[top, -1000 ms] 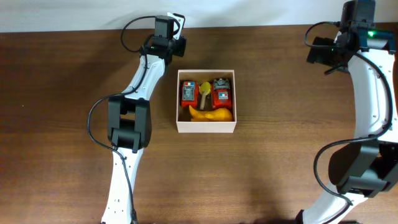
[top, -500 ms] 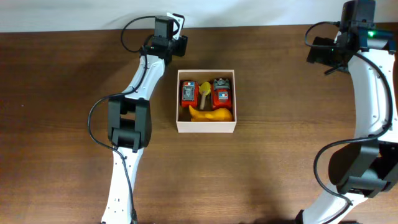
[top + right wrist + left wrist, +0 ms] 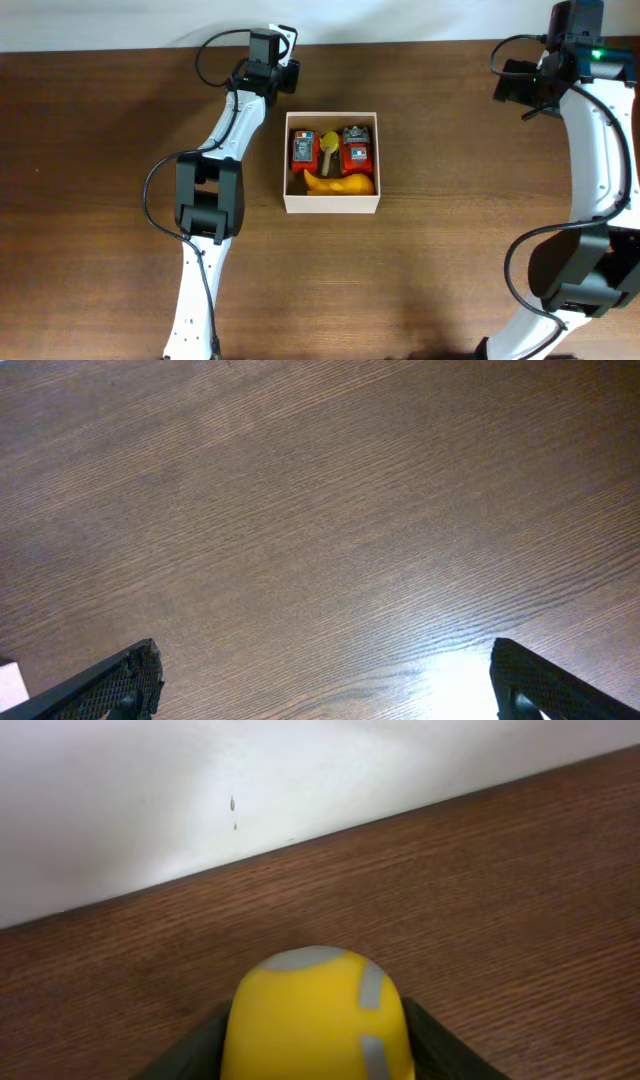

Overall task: Pack container
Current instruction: 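Close the left gripper firmly on the yellow ball and lift it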

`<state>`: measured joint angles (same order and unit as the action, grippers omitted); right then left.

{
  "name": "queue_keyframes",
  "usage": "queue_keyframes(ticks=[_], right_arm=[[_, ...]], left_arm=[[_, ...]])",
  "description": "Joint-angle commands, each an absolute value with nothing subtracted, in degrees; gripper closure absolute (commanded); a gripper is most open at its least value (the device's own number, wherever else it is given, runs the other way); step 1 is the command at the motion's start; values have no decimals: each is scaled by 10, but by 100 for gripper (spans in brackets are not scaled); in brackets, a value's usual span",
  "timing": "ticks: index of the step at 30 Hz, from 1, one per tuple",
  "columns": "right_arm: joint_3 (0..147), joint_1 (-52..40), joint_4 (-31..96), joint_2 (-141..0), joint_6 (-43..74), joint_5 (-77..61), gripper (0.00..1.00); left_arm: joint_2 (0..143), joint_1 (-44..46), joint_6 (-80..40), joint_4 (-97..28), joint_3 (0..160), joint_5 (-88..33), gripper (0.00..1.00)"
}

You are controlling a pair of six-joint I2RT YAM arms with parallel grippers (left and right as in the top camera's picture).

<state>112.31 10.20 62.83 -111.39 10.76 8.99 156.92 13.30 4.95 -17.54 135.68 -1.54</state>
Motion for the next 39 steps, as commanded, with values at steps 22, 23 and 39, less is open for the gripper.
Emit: queue_keyframes(ticks=[22, 23, 39], right_arm=[[1123, 104, 628, -1116, 114, 95, 1], [1123, 104, 628, -1116, 114, 95, 1], [1123, 104, 628, -1116, 114, 95, 1]], left_arm=[[1600, 138, 48, -192, 1384, -32, 83], [1600, 138, 48, -194, 1392, -32, 83], [1600, 136, 48, -306, 1480, 0, 86]])
